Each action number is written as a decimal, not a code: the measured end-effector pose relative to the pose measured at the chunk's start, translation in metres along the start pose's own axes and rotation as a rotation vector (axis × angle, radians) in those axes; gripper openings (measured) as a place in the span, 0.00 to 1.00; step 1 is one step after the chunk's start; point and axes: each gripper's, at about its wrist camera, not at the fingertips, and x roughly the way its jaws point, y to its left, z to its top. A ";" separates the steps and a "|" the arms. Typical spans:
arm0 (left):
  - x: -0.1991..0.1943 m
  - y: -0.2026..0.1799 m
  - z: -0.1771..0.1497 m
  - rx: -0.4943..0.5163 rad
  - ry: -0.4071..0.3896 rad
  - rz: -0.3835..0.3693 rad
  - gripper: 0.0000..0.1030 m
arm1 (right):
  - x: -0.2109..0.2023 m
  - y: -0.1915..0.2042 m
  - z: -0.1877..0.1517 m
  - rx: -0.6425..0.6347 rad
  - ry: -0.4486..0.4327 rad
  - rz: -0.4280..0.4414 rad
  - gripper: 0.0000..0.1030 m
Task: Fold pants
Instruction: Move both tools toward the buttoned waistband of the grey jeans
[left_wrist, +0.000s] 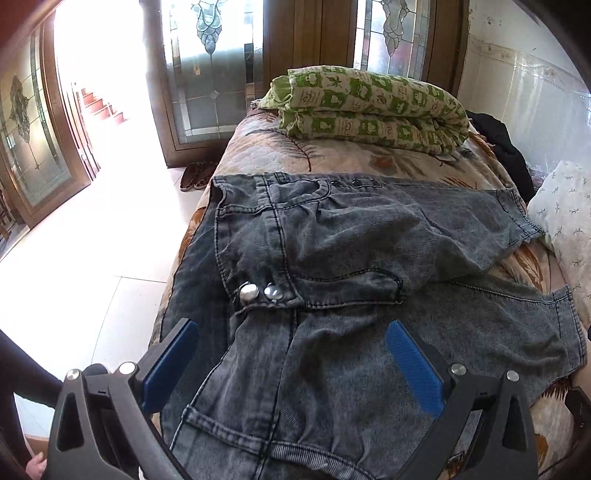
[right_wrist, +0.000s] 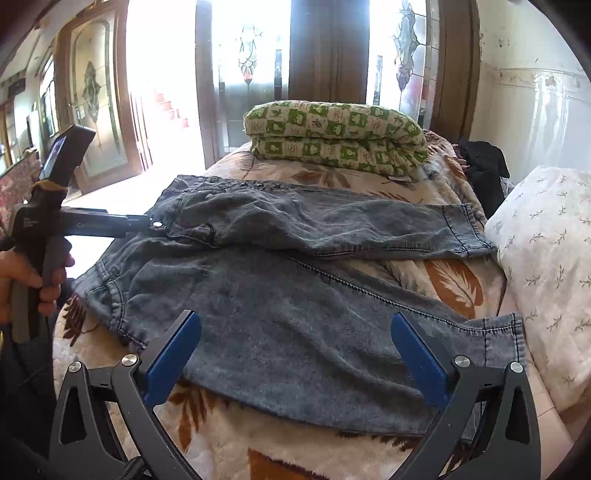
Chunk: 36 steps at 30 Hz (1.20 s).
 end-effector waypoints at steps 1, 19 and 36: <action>0.002 -0.001 0.001 0.006 -0.001 0.000 1.00 | 0.002 0.000 0.001 0.001 0.003 0.000 1.00; 0.025 -0.009 0.012 0.041 0.005 0.009 1.00 | 0.036 0.000 0.020 0.030 0.022 0.021 1.00; 0.048 -0.002 0.024 0.060 -0.007 0.052 1.00 | 0.069 -0.007 0.053 0.006 0.014 0.020 1.00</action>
